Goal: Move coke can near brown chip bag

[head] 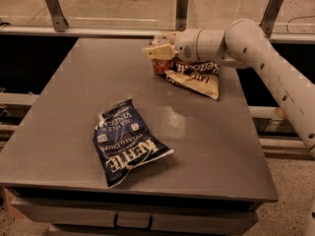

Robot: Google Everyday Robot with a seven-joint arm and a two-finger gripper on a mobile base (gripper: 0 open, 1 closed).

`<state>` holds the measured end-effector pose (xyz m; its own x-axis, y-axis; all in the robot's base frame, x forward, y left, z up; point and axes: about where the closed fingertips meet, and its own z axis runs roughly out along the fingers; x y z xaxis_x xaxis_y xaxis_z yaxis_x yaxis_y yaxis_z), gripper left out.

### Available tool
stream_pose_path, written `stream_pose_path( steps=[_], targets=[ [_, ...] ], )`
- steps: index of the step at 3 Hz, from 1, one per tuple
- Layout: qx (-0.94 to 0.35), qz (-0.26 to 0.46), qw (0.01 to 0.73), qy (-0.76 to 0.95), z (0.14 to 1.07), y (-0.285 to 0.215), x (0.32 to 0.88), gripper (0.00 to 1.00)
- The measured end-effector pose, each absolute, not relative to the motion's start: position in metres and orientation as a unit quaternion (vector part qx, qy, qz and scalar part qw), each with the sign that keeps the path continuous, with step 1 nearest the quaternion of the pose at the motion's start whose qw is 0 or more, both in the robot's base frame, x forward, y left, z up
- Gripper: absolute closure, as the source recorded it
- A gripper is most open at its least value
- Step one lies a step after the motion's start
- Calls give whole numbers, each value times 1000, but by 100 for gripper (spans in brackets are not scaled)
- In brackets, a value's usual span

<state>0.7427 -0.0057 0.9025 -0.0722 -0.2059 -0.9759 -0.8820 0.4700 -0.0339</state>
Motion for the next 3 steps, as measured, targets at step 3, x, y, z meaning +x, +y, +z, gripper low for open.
stream_pose_path(
  steps=[3],
  targets=[
    [-412, 254, 568, 665, 935, -36, 728, 0]
  ],
)
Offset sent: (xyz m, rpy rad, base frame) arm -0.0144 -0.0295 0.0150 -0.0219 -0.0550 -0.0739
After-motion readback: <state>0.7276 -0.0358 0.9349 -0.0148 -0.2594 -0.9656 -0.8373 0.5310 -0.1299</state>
